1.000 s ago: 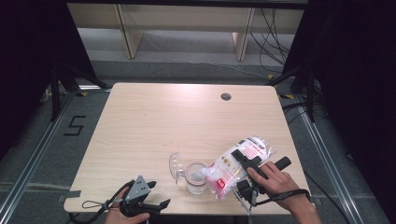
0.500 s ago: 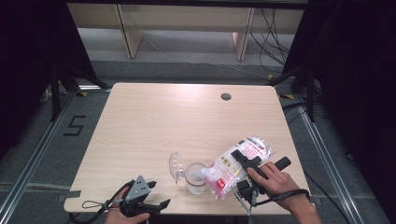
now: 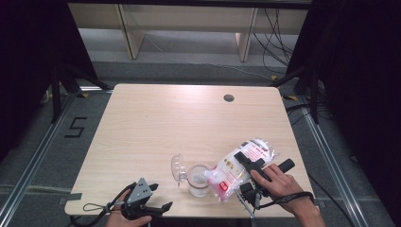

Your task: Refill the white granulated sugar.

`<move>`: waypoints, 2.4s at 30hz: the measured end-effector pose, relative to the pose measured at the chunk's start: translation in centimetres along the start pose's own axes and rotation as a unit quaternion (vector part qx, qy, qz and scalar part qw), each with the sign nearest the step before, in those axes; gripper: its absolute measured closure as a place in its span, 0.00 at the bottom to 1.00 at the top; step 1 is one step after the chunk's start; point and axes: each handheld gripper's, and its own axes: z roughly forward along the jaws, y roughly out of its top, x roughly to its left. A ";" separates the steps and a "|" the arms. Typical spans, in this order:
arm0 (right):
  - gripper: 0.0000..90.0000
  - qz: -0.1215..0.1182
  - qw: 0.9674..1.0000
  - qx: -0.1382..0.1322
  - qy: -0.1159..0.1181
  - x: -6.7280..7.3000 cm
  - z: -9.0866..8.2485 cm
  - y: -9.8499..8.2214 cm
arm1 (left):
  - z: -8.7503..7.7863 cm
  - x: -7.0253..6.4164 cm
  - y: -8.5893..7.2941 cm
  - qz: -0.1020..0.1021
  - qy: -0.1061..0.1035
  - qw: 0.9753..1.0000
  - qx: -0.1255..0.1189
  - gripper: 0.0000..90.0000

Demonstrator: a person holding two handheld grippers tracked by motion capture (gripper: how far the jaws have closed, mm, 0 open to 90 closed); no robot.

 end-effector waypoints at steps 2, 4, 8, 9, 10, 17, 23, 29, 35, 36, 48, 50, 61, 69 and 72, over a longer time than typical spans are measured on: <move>0.61 0.000 1.000 0.000 0.001 0.0 0.0 0.0 | 0.0 0.0 0.0 -0.002 0.000 1.000 -0.001 0.22; 0.61 0.001 1.000 0.000 0.000 0.0 0.0 0.0 | 0.0 0.0 0.0 0.000 0.001 1.000 0.000 0.22; 0.61 -0.001 1.000 -0.001 0.000 0.0 0.0 0.0 | 0.0 0.0 0.0 -0.001 0.000 1.000 -0.001 0.22; 0.61 -0.001 1.000 -0.001 0.000 0.0 0.0 0.0 | 0.0 0.0 0.0 -0.001 0.000 1.000 -0.001 0.22; 0.61 0.001 1.000 0.000 0.000 0.0 0.0 0.0 | 0.0 0.0 0.0 -0.001 0.000 1.000 -0.001 0.22; 0.61 0.001 1.000 0.000 0.001 0.0 0.0 0.0 | 0.0 0.0 0.0 -0.001 0.000 1.000 -0.004 0.22; 0.61 0.000 1.000 0.003 -0.002 0.0 -0.1 -0.1 | 0.0 -0.1 0.0 -0.001 0.000 1.000 -0.004 0.22; 0.61 -0.010 1.000 0.006 0.002 -0.3 -0.2 0.0 | 0.0 -0.1 0.0 -0.002 0.000 1.000 -0.005 0.22; 0.61 -0.015 1.000 0.006 -0.001 -0.2 -0.2 0.2 | 0.0 0.0 0.0 -0.002 0.000 1.000 -0.001 0.22; 0.61 -0.017 1.000 0.009 0.001 -0.2 -0.2 0.2 | 0.0 0.0 0.0 -0.002 0.001 1.000 -0.002 0.22; 0.61 -0.028 1.000 0.006 -0.006 -0.3 -0.2 0.3 | 0.0 0.0 -0.1 0.004 -0.002 1.000 -0.007 0.22; 0.61 -0.032 0.999 0.007 -0.001 -0.4 -0.3 0.4 | 0.0 0.0 -0.1 0.005 -0.003 1.000 -0.005 0.22; 0.61 -0.028 0.999 0.015 -0.008 -0.5 -0.6 0.4 | 0.0 0.0 0.0 0.003 0.000 1.000 -0.002 0.22; 0.62 -0.062 0.998 0.006 -0.008 -0.8 -0.3 0.4 | -0.1 0.0 0.0 0.005 -0.001 1.000 0.002 0.22; 0.62 -0.020 1.000 0.016 -0.007 -0.3 -0.6 0.4 | 0.0 0.0 0.0 0.001 0.000 1.000 -0.002 0.22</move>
